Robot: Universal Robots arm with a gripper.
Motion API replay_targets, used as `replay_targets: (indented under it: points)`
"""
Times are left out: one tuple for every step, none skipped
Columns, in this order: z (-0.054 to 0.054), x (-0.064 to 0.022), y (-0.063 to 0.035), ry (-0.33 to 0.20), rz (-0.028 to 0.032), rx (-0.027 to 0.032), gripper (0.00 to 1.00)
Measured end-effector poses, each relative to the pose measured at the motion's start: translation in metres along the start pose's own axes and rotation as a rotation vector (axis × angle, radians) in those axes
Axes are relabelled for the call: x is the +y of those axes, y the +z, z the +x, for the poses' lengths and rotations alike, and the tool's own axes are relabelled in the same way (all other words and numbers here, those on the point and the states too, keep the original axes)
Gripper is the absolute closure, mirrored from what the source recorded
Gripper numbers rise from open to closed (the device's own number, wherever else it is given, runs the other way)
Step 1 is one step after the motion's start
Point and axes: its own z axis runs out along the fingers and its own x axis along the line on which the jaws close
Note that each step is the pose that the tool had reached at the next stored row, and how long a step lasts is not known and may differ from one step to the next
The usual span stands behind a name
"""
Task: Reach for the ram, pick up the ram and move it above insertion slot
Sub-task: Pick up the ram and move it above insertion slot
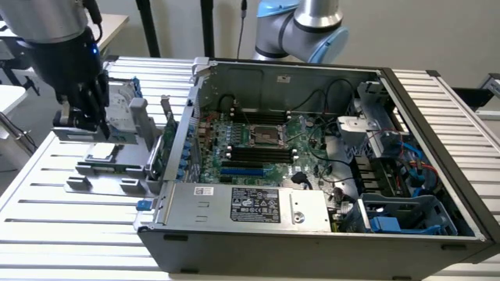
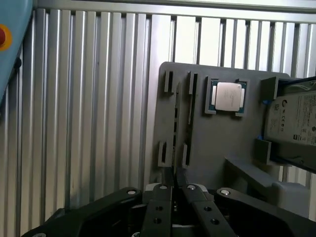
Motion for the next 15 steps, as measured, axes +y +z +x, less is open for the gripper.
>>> replay_targets:
  points:
    - [0.000,-0.0016,-0.0047,-0.002,0.0000,-0.0004,0.86]
    - [0.000,-0.0034,-0.0096,-0.005,-0.0001,-0.0006,0.86]
    - [0.000,-0.0050,-0.0142,-0.007,-0.0004,-0.0007,0.86]
    - [0.000,-0.0067,-0.0187,-0.009,-0.0003,-0.0010,0.86]
    - [0.000,-0.0085,-0.0234,-0.011,-0.0005,-0.0011,0.86]
    - [0.000,-0.0101,-0.0279,-0.013,-0.0005,-0.0012,0.86]
    - [0.000,-0.0119,-0.0325,-0.014,-0.0006,-0.0012,0.86]
    - [0.000,-0.0137,-0.0373,-0.015,-0.0007,-0.0011,0.86]
    - [0.000,-0.0158,-0.0422,-0.016,-0.0008,-0.0011,0.86]
    - [0.000,-0.0180,-0.0468,-0.016,-0.0008,-0.0011,0.86]
    - [0.000,-0.0203,-0.0514,-0.016,-0.0009,-0.0010,0.86]
    - [-0.001,-0.0228,-0.0553,-0.016,-0.0007,-0.0012,0.86]
    - [-0.002,-0.0252,-0.0579,-0.016,-0.0005,-0.0013,0.86]
    - [-0.004,-0.0272,-0.0600,-0.016,-0.0007,-0.0011,0.86]
    - [-0.006,-0.0290,-0.0617,-0.016,-0.0009,-0.0011,0.86]
